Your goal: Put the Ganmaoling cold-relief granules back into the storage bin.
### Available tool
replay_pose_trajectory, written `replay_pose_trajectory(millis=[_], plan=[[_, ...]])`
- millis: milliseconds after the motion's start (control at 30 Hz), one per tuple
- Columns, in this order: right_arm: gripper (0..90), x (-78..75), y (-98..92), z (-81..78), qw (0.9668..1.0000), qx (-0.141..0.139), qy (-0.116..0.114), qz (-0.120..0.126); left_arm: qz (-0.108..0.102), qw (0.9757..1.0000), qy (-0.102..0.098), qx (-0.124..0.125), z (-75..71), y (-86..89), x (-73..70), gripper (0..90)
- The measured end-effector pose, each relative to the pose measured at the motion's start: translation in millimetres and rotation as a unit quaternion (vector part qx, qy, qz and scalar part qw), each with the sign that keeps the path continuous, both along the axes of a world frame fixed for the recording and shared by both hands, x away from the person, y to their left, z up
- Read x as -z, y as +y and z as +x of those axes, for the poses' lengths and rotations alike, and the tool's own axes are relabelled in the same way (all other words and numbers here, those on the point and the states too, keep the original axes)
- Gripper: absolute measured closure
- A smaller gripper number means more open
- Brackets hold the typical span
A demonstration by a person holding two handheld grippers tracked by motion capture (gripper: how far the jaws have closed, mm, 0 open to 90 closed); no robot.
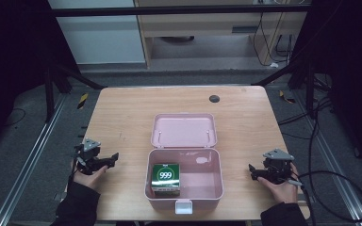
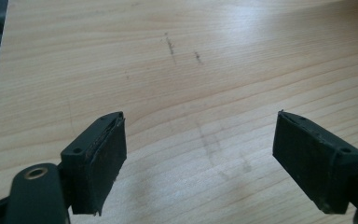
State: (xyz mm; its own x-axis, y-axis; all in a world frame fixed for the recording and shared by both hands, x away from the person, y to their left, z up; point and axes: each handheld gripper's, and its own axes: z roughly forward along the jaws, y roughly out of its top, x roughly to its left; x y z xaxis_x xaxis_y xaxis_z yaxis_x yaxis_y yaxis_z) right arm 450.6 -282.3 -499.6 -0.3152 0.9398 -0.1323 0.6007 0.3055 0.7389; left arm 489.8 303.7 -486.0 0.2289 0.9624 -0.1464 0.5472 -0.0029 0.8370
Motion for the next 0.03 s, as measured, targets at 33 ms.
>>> replay_pose_trajectory(millis=[33], plan=[[3.3, -0.2, -0.3, -0.1, 1.0000, 0.001, 0.000, 0.001, 0.003, 1.0000, 0.000, -0.003, 0.3, 1.1, 1.3, 16.2]])
